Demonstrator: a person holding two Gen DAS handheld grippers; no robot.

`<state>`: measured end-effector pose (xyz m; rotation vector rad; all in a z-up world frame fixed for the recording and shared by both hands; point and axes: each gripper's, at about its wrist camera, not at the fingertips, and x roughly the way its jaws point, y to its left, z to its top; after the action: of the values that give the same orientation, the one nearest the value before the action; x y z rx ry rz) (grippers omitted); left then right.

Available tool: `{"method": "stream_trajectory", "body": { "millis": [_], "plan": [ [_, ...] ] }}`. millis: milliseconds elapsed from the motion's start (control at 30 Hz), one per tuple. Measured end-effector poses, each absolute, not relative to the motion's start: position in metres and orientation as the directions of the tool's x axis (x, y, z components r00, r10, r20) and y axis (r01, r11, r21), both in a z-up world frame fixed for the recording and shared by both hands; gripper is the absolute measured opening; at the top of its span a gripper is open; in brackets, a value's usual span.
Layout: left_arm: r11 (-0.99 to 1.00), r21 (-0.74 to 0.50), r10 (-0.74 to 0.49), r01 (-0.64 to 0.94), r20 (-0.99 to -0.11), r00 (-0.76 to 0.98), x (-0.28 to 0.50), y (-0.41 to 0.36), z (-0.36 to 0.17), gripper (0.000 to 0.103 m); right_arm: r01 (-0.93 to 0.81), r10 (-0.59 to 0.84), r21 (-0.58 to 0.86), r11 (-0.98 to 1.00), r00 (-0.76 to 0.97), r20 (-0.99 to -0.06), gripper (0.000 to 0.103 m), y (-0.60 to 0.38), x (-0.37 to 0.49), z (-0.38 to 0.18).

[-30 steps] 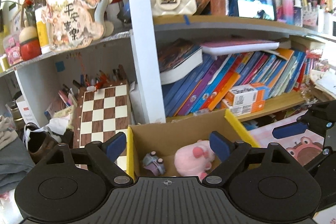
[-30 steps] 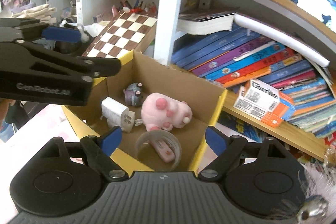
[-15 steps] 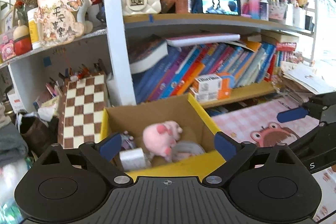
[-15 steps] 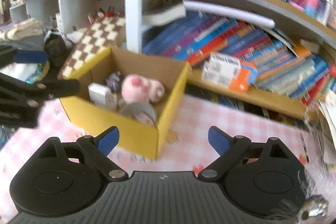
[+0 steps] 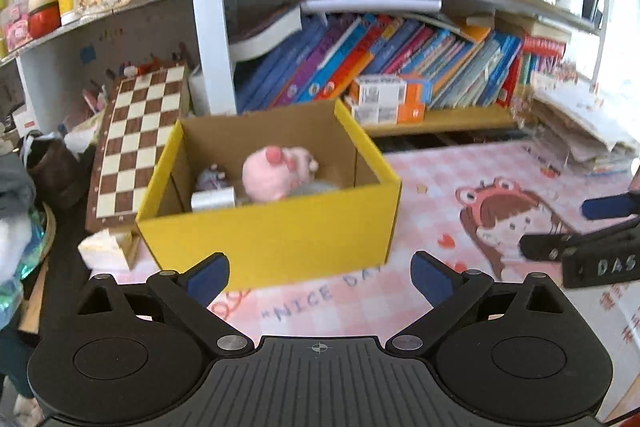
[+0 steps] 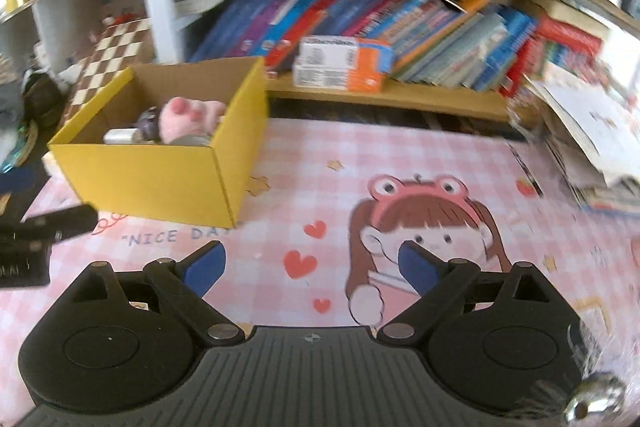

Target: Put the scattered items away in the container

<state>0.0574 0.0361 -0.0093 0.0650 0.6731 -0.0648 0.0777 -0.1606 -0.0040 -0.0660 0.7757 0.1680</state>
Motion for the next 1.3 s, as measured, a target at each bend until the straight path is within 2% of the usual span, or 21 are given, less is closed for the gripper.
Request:
{"method": "stream_trajectory", "body": {
  "millis": [300, 1300],
  "plan": [
    [0.999, 0.035, 0.008, 0.019, -0.641, 0.767, 0.046, 0.033, -0.019, 0.099, -0.098, 0.059, -0.015, 0.995, 0.701, -0.711, 0.095, -0.169, 0.059, -0.022],
    [0.998, 0.045, 0.0, 0.041, -0.673, 0.74, 0.045, 0.023, -0.026, 0.103, -0.096, 0.063, -0.002, 0.995, 0.67, -0.739, 0.098, -0.169, 0.054, -0.03]
  ]
}}
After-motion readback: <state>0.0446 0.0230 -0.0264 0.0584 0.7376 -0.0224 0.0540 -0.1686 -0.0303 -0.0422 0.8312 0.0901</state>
